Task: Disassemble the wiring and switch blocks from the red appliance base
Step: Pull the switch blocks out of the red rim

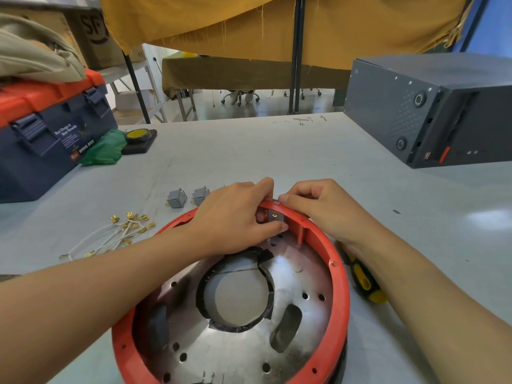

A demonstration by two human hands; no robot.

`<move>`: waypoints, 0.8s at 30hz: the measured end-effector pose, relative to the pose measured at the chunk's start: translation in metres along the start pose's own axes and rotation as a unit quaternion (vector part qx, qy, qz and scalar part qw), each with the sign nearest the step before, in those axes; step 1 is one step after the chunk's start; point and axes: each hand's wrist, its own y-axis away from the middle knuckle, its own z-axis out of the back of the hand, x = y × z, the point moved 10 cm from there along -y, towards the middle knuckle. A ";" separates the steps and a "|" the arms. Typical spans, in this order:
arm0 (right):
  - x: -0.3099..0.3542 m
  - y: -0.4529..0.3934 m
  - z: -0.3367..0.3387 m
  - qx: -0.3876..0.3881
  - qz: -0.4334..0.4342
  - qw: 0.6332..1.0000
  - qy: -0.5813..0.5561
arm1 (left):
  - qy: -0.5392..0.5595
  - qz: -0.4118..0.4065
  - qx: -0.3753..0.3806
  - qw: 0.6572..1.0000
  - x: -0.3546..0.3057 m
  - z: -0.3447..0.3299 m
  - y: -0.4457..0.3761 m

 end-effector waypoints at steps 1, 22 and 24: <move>-0.001 0.000 0.000 0.001 -0.001 1.000 -0.007 | 0.001 0.002 0.000 1.000 0.000 0.000 0.000; -0.004 -0.001 0.006 -0.019 -0.012 0.997 -0.080 | 0.076 0.021 0.009 0.997 0.002 0.005 -0.002; -0.005 -0.002 0.013 -0.046 -0.015 0.995 -0.083 | 0.103 0.029 0.026 0.994 0.005 0.004 -0.003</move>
